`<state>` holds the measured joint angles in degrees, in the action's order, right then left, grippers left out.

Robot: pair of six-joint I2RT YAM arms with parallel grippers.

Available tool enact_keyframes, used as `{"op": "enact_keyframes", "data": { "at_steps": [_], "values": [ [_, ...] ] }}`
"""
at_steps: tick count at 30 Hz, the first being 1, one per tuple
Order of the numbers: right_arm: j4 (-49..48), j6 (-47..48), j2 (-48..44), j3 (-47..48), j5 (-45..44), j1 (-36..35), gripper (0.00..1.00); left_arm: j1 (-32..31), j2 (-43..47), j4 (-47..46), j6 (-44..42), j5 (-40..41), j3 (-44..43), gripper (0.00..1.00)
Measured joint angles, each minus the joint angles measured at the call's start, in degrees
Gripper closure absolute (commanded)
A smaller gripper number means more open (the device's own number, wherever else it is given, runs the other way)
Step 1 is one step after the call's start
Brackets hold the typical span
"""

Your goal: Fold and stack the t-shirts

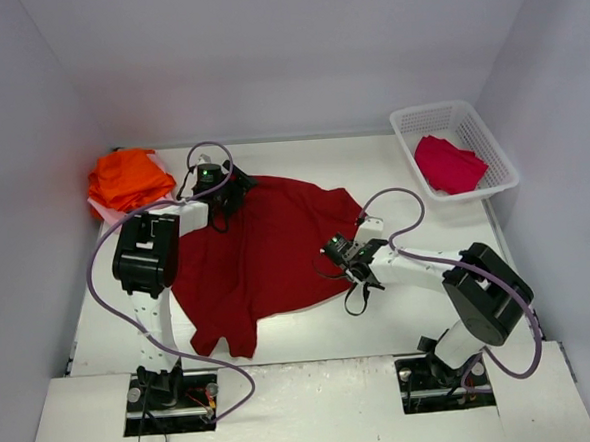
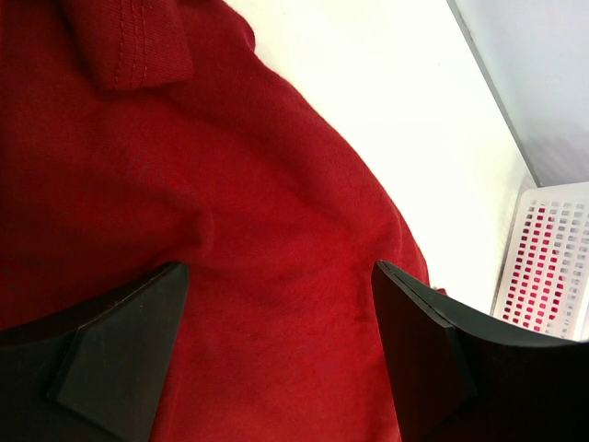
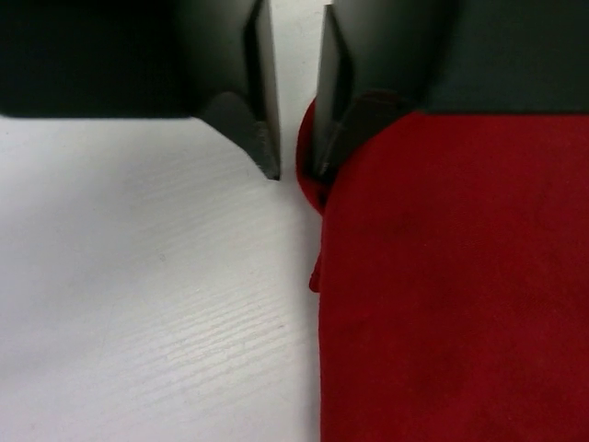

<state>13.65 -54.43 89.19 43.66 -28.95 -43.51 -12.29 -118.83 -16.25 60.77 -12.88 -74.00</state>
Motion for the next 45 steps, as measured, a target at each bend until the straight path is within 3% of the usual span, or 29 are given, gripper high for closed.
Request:
{"op": "enact_keyframes", "data": {
  "at_steps": [4, 15, 26, 34, 44, 45],
  "values": [
    [-0.44, 0.07, 0.31, -0.11, -0.24, -0.09, 1.00, 0.04, 0.00, -0.31, 0.00, -0.20, 0.17, 0.24],
    [2.43, -1.62, -0.83, -1.38, -1.99, -0.09, 1.00, 0.31, 0.00, -0.92, 0.02, -0.66, 0.57, 0.24],
    [8.48, -4.07, -17.64, -3.58, -1.66, -4.37, 1.00, 0.48, 0.02, -2.27, 0.85, -1.03, 1.31, 0.24],
    [9.75, -11.72, -9.73, -5.35, 0.09, -15.17, 1.00, 0.85, 0.15, -3.61, 1.05, -1.90, 2.23, 0.24],
    [10.01, -14.36, -3.61, -0.31, 0.17, -19.82, 1.00, 1.53, 0.76, -4.42, 1.25, -2.75, 3.48, 0.24],
    [9.79, -14.36, -3.61, -0.09, 0.15, -19.89, 0.95, 1.57, 0.87, -4.39, 1.25, -2.75, 3.58, 0.24]
  ]
}}
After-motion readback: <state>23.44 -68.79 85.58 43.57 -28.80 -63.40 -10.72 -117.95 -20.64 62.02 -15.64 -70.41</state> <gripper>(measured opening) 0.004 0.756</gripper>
